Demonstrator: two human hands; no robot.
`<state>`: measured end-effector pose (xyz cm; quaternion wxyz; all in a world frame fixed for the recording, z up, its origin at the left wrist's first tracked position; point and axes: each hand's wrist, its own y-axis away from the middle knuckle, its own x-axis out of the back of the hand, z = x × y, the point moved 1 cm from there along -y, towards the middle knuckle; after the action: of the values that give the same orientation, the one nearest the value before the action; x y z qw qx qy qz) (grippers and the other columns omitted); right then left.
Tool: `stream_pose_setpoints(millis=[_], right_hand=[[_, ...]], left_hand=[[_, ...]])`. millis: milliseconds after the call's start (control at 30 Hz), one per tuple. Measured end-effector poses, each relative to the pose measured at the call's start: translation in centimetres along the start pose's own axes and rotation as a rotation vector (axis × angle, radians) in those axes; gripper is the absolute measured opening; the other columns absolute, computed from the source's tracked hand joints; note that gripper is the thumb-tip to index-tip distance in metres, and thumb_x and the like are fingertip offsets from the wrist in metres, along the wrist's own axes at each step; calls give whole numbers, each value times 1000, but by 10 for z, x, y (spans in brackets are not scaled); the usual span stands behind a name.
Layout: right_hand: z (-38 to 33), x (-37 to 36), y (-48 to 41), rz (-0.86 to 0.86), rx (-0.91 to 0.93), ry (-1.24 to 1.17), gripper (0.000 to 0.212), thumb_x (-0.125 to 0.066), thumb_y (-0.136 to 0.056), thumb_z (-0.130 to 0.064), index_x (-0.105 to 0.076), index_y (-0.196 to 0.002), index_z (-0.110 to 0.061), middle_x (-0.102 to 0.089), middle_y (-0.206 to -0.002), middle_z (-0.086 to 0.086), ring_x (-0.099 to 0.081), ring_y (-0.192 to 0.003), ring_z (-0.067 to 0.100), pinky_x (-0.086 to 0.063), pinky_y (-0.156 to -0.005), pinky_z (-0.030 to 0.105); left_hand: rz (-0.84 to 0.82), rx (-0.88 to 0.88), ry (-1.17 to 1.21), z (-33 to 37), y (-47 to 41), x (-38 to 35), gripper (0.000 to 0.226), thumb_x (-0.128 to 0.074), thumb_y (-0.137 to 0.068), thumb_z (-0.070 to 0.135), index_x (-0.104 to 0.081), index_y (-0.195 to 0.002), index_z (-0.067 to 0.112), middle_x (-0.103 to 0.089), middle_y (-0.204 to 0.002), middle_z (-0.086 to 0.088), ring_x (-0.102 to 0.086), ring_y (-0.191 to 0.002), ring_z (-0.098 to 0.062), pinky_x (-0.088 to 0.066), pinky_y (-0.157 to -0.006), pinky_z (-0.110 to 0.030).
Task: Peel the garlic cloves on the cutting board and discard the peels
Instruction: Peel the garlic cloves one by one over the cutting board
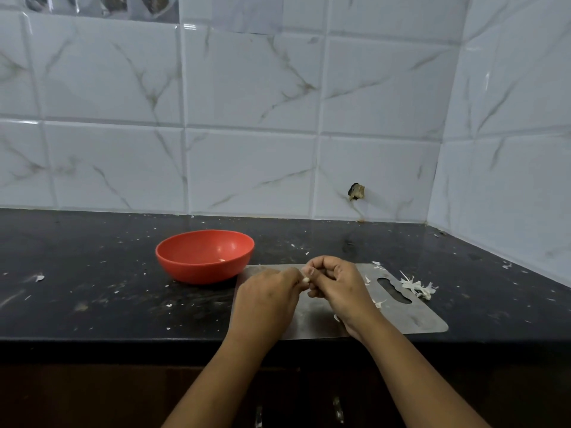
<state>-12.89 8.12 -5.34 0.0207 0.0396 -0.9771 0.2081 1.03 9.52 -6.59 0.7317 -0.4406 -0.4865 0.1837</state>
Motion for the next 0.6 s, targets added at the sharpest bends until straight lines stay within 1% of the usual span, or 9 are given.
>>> stream_pose_setpoints(millis=[33, 133, 233, 267, 333, 433, 500, 567, 600], right_hand=[[1, 0, 0, -3, 1, -3, 14, -58, -95, -5, -67, -84, -6, -63, -64, 0, -58, -62, 8, -50, -60, 20], [1, -1, 1, -19, 12, 4, 23, -46, -99, -2, -68, -94, -5, -61, -68, 0, -58, -64, 7, -51, -61, 20], [-1, -1, 2, -2, 58, 115, 31, -45, -97, 3, -69, -94, -16, -68, -84, -1, -62, -71, 6, -53, -66, 20], [-1, -1, 3, 9, 70, 152, 33, -47, -95, 5, -69, -93, -20, -70, -90, -3, -63, -75, 7, -54, -68, 21], [-2, -1, 3, 20, 82, 209, 30, -55, -92, 3, -69, -90, -23, -71, -93, -6, -66, -80, 8, -56, -70, 23], [-3, -4, 3, 30, 104, 344, 20, -64, -88, -3, -69, -91, -22, -69, -91, -6, -66, -76, 6, -58, -72, 24], [-3, -10, 3, -22, 98, 419, 19, -70, -85, -6, -69, -94, -24, -68, -91, -6, -65, -74, 4, -55, -74, 18], [-1, -17, 3, -118, 62, 503, 19, -74, -82, -13, -70, -100, -20, -66, -85, -6, -64, -75, 4, -49, -70, 10], [1, -19, 3, -139, 57, 577, 18, -73, -84, -16, -70, -102, -18, -64, -81, -8, -62, -73, 2, -46, -67, 8]], left_hand=[[-14, 50, 54, -2, -1, 1, 29, -54, -84, 45, -65, -71, 22, -64, -61, 5, -59, -55, -16, -48, -48, -35], [-53, 194, 254, -1, -3, 12, 9, -74, -80, 32, -71, -80, 24, -72, -75, 10, -58, -61, -4, -50, -62, -30], [-47, 271, 330, 0, -3, 17, 10, -78, -77, 28, -71, -82, 24, -71, -80, 13, -54, -61, 6, -49, -66, -25], [-50, 289, 328, 0, -2, 17, 10, -78, -77, 28, -71, -83, 24, -71, -80, 13, -54, -62, 6, -49, -67, -25], [-51, 332, 319, -2, -2, 16, 10, -77, -78, 28, -71, -84, 25, -70, -81, 15, -59, -69, 3, -52, -71, -29], [-40, 405, 311, -10, -3, 17, 9, -77, -79, 28, -71, -85, 27, -71, -83, 14, -66, -82, -6, -54, -75, -36], [-34, 442, 328, -17, -4, 22, 12, -79, -76, 24, -70, -83, 29, -71, -80, 15, -68, -82, -8, -55, -75, -37], [-30, 472, 381, -23, -6, 25, 18, -82, -72, 18, -69, -78, 30, -70, -75, 15, -68, -77, -7, -56, -75, -38], [-35, 486, 403, -24, -6, 26, 21, -83, -70, 16, -69, -75, 31, -70, -73, 15, -68, -75, -6, -56, -75, -38]])
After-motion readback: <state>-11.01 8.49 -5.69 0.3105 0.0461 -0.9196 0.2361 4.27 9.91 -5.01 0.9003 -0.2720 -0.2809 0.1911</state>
